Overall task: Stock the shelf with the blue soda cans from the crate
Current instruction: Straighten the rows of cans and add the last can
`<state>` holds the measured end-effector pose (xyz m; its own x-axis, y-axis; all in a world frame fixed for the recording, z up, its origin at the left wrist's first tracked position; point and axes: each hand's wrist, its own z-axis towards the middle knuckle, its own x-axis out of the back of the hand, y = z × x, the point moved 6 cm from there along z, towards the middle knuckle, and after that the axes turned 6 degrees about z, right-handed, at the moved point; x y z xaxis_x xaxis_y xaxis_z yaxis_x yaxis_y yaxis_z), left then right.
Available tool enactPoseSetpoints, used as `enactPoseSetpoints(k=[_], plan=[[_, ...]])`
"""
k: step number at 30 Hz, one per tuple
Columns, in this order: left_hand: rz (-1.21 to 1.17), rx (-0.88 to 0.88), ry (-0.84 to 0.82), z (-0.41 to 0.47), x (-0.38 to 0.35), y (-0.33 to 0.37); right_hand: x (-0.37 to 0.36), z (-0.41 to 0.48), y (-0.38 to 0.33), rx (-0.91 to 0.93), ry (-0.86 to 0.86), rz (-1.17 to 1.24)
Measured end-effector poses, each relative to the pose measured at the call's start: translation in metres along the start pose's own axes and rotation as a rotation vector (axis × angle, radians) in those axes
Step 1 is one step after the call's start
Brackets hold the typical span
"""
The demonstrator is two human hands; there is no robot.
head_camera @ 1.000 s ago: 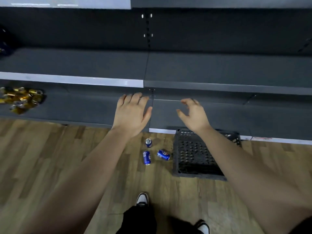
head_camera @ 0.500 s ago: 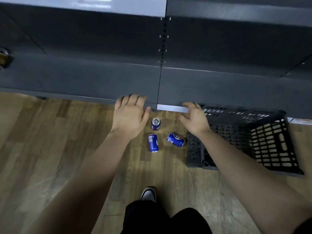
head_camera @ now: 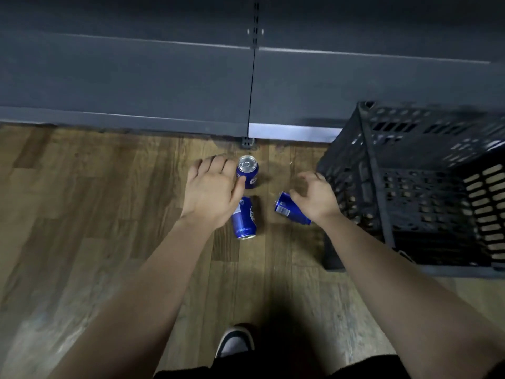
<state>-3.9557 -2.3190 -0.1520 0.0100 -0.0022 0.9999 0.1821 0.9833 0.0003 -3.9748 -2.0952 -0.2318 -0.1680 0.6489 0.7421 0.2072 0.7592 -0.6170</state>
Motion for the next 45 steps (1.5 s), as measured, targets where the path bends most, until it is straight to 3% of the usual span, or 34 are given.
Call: enactPoseSetpoints(k=[7,15,30,39,45], plan=[[-0.016,-0.037,-0.018,0.014,-0.052,0.003,-0.042,0.014,0.042,-0.080,-0.029,0.011],[-0.001,-0.097,-0.082,0.032,-0.095,0.011,-0.066,0.027,0.065,-0.042,-0.047,-0.225],[-0.048,-0.092,-0.106,0.031,-0.116,0.004,-0.083,0.035,0.085,-0.078,0.006,-0.340],[-0.023,-0.089,-0.108,0.027,-0.107,0.001,-0.084,0.027,0.088,-0.232,-0.037,-0.051],[0.007,-0.083,-0.106,0.021,-0.061,0.002,-0.055,0.010,0.049,-0.169,-0.029,0.105]])
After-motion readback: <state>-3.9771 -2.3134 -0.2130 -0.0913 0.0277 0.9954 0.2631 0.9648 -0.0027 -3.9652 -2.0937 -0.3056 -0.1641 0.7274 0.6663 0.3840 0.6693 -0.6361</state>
